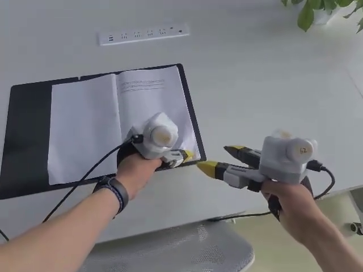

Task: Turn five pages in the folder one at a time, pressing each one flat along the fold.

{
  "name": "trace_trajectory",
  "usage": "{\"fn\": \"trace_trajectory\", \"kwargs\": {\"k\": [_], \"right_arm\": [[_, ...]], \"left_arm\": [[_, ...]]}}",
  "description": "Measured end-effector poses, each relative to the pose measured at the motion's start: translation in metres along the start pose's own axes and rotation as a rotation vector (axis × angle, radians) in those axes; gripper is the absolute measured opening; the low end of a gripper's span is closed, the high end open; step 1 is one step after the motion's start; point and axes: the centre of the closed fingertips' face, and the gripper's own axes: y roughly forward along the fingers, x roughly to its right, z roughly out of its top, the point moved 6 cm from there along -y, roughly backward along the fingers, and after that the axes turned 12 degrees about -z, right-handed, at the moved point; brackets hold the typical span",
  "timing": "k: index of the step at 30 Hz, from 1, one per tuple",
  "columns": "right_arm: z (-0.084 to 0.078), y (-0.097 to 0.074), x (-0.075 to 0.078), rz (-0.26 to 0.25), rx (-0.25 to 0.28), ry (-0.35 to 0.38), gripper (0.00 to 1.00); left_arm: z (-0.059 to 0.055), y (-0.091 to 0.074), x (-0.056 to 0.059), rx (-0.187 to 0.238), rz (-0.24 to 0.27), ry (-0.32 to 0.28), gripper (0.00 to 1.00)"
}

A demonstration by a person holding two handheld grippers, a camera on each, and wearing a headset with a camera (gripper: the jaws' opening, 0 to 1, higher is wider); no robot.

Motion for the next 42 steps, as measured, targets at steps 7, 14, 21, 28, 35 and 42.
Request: {"fn": "trace_trajectory", "kwargs": {"k": [7,14,21,28,35,42], "right_arm": [[0.007,0.016,0.003,0.017,-0.002,-0.002,0.57],[0.017,0.038,0.005,0.043,-0.005,-0.005,0.55],[0.029,0.059,0.007,0.077,0.0,0.018,0.53],[0.03,0.08,0.009,0.117,-0.018,0.048,0.51],[0.03,0.086,0.007,0.147,-0.026,0.058,0.48],[0.028,0.092,0.006,0.166,-0.035,0.076,0.44]], "left_arm": [[-0.001,-0.001,-0.004,0.015,-0.002,-0.017,0.55],[-0.002,-0.002,-0.004,0.033,-0.009,-0.035,0.54],[-0.002,-0.003,-0.005,0.038,-0.015,-0.045,0.52],[-0.002,-0.002,-0.004,0.036,-0.007,-0.035,0.51],[-0.002,-0.003,-0.005,0.036,-0.007,-0.034,0.51],[-0.002,-0.003,-0.005,0.035,-0.008,-0.035,0.51]]}}
